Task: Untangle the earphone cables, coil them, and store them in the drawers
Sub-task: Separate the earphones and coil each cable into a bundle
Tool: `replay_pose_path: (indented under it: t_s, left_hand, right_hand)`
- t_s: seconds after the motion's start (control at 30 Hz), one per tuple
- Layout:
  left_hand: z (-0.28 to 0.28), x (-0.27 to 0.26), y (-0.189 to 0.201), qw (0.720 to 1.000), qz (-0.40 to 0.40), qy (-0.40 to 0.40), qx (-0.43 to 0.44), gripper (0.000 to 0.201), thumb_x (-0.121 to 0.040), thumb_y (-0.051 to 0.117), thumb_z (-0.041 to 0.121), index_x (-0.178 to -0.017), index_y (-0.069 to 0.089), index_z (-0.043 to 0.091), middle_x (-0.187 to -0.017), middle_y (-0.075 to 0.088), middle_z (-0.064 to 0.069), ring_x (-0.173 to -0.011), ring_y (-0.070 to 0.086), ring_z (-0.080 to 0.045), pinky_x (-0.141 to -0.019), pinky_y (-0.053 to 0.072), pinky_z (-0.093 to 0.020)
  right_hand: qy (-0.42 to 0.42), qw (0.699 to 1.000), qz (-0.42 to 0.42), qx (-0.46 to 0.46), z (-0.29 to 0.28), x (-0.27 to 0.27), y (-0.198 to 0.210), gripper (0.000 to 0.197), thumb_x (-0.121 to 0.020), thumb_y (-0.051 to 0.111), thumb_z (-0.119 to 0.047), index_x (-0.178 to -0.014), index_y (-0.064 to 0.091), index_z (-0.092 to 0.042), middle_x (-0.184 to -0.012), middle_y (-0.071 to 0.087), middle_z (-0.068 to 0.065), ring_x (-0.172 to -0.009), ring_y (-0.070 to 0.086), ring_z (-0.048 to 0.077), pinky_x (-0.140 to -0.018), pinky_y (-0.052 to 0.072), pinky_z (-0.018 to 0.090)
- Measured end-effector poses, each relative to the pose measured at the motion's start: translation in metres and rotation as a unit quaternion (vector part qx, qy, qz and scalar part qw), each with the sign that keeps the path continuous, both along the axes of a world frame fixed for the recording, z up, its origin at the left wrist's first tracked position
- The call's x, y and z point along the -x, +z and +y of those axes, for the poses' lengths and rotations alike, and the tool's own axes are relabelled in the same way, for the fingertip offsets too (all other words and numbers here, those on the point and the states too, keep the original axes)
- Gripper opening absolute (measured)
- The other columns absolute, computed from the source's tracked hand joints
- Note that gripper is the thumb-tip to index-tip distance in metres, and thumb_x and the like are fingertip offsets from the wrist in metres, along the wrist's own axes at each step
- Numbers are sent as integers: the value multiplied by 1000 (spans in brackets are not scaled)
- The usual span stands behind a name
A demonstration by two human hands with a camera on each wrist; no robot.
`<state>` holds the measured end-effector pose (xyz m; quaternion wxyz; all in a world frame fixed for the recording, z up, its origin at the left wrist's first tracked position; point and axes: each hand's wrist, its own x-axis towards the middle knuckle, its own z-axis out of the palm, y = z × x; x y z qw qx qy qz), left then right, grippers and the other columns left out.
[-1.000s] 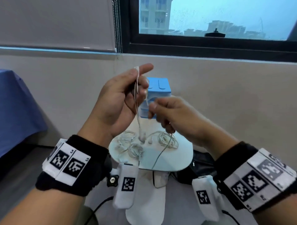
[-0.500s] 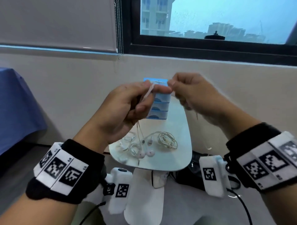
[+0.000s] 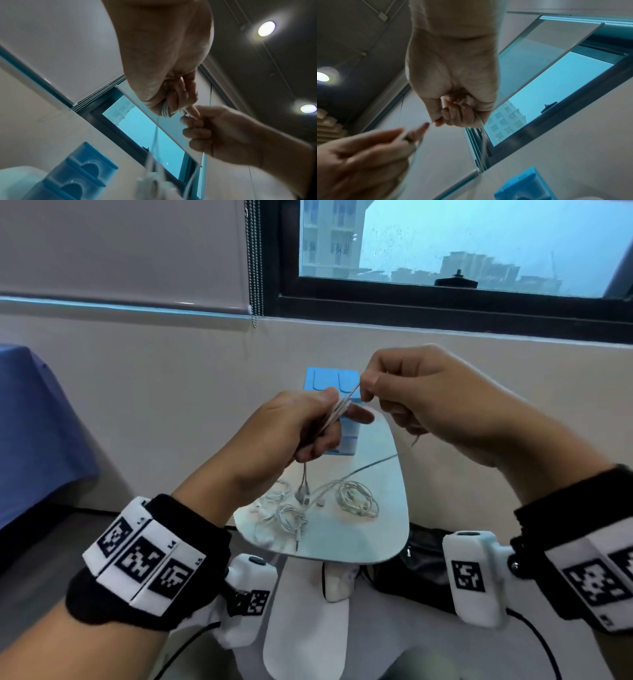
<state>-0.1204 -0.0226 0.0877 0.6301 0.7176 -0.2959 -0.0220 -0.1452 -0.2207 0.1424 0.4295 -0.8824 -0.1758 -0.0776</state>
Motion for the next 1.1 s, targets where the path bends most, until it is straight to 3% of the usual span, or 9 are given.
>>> replay_pose_path:
  t_s: [0.17, 0.27, 0.33, 0.5, 0.63, 0.7, 0.83, 0.97, 1.1]
  left_hand:
    - [6, 3, 11, 995, 22, -35, 89, 41, -111, 36, 19, -122, 68, -3, -62, 37, 0, -54, 24, -13, -57, 20, -29]
    - [3, 5, 14, 983, 48, -10, 174, 33, -110, 41, 17, -126, 63, -2, -70, 65, -1, -53, 54, -10, -55, 44, -18]
    - [-1, 3, 11, 975, 61, 14, 213, 30, -110, 42, 15, -128, 59, -2, -85, 77, -8, -73, 74, -13, -65, 56, -19]
    - [-2, -5, -3, 992, -25, 96, 72, 28, -110, 46, 15, -113, 72, 4, -101, 80, -1, -99, 75, -15, -91, 59, -34]
    - [-2, -1, -4, 999, -45, 22, 4, 36, -110, 42, 18, -95, 70, 1, -64, 57, -2, -55, 47, -12, -59, 36, -22]
    - [-2, 3, 0, 999, -10, -17, 34, 37, -109, 41, 18, -104, 73, 1, -56, 41, -1, -51, 34, -10, -56, 23, -25]
    - [0, 6, 10, 991, 8, -79, 112, 36, -107, 41, 18, -118, 70, 0, -58, 39, 2, -49, 28, -7, -55, 23, -24]
    - [-3, 3, 21, 974, 0, -72, 214, 32, -109, 41, 14, -128, 62, -1, -68, 62, 2, -49, 43, -4, -57, 38, -17]
    - [-5, -6, 29, 966, -12, -13, 259, 26, -110, 41, 10, -129, 58, 5, -83, 76, -1, -70, 70, -7, -70, 54, -17]
  right_hand:
    - [-22, 998, -1, -57, 14, -7, -19, 24, -106, 54, -28, -87, 63, -16, -58, 46, -14, -52, 37, 3, -52, 33, 18]
    - [14, 998, 59, -34, 27, -2, -39, 25, -107, 49, -21, -94, 65, -6, -64, 44, -1, -56, 38, 11, -48, 33, 17]
    - [55, 995, 87, 7, 31, 4, -45, 26, -106, 50, -16, -92, 63, 2, -62, 42, 4, -54, 37, 13, -47, 31, 20]
    - [91, 993, 69, 41, 23, 15, -22, 28, -104, 54, -14, -81, 65, -2, -53, 44, -5, -49, 36, 9, -47, 32, 20]
    - [36, 999, 0, 20, 5, 8, 2, 25, -103, 54, -13, -84, 65, -1, -55, 43, -7, -51, 34, 7, -46, 30, 14]
    - [3, 1000, -11, 3, -5, 1, 6, 24, -104, 55, -17, -87, 64, -2, -59, 42, -3, -52, 34, 9, -48, 30, 18]
    - [-15, 1000, 17, -20, -12, -6, -6, 27, -107, 51, -24, -86, 62, -11, -63, 41, -2, -55, 32, 11, -51, 25, 25]
    - [2, 997, 66, -48, -9, -8, -29, 32, -109, 47, -29, -90, 57, -5, -65, 38, 1, -55, 29, 11, -51, 21, 26]
    - [37, 993, 109, -19, 12, -8, -61, 28, -108, 48, -21, -87, 59, -7, -64, 37, 7, -53, 31, 13, -46, 26, 22]
